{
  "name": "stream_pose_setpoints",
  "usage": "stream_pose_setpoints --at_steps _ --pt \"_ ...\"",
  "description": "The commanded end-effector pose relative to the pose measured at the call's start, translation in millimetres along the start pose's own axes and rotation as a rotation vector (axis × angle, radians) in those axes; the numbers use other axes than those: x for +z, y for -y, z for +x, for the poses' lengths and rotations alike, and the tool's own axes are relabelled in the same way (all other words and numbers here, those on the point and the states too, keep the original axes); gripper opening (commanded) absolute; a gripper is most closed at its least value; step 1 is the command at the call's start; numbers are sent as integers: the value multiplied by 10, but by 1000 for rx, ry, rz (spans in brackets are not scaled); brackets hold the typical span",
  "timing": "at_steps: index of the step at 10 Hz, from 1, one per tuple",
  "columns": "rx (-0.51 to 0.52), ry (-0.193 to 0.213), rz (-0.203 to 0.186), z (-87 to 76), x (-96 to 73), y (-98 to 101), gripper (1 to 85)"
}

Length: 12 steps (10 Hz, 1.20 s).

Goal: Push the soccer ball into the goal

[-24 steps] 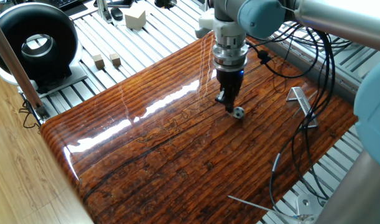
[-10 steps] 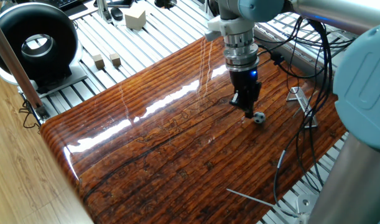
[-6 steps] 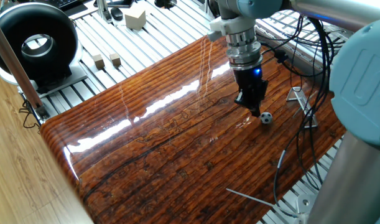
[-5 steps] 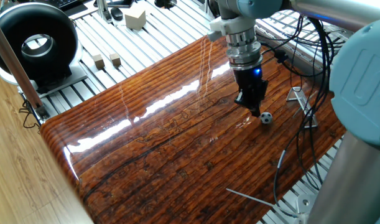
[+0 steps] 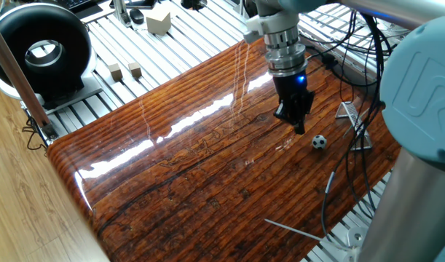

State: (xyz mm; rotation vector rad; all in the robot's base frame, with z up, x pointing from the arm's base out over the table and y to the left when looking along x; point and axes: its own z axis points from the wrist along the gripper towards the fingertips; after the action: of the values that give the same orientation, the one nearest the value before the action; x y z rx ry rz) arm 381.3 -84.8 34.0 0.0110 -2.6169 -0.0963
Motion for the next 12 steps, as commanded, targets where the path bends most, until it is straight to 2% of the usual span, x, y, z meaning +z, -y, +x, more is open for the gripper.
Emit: stream_pose_setpoints --at_steps 1,3,6,8,10,11,12 --pt "-24 -44 -58 140 52 -69 10" --pt "-51 -82 -53 235 176 55 10" --pt "-20 -72 -85 193 205 -6 10" --pt "-23 -76 -50 205 210 85 10" --pt "8 -38 -44 104 217 98 10" --pt "15 -40 -45 109 216 96 10" --pt "5 -77 22 207 213 271 10"
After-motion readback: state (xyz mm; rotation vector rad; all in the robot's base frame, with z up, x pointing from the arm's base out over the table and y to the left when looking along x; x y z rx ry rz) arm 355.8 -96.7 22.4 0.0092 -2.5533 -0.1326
